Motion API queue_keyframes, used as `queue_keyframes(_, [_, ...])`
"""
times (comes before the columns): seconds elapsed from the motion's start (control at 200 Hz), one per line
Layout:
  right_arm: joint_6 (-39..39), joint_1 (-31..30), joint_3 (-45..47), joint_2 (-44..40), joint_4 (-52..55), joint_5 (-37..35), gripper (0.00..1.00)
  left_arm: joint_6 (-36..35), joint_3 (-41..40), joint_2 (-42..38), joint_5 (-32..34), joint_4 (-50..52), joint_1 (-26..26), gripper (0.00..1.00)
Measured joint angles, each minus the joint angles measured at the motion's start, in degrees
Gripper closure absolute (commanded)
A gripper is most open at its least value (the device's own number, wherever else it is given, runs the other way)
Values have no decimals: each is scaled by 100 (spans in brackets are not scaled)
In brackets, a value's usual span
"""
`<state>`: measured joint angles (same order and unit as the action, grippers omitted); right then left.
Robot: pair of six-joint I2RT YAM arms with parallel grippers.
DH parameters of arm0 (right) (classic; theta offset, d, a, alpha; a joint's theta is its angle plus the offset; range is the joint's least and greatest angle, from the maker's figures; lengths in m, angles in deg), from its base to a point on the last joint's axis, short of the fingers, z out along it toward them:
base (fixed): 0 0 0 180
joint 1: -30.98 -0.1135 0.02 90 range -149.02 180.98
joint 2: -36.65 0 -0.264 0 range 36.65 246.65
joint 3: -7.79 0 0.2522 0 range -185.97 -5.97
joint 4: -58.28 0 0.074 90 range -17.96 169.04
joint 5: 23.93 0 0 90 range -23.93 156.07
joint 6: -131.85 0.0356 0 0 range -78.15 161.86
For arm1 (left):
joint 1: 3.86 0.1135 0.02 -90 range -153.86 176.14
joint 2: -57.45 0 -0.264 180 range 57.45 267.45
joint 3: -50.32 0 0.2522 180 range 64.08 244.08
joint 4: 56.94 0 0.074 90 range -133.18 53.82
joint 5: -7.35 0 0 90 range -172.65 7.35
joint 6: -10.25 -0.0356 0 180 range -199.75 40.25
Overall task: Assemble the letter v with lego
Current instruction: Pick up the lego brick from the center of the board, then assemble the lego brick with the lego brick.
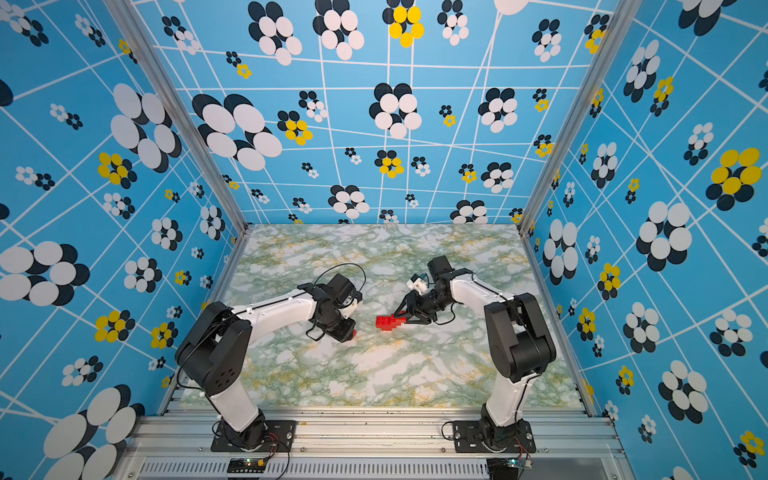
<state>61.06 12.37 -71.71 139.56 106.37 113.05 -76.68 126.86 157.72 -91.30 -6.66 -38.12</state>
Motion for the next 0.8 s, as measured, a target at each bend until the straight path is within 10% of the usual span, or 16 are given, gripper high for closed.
queue_keyframes(0.215, [-63,0,-42,4,179,-7,50,-568,496,15,9,127,-28,100])
queue_keyframes(0.799, [-361,0,-494,247,802,-24,50,-3543,1700,59,-538,636,-144,100])
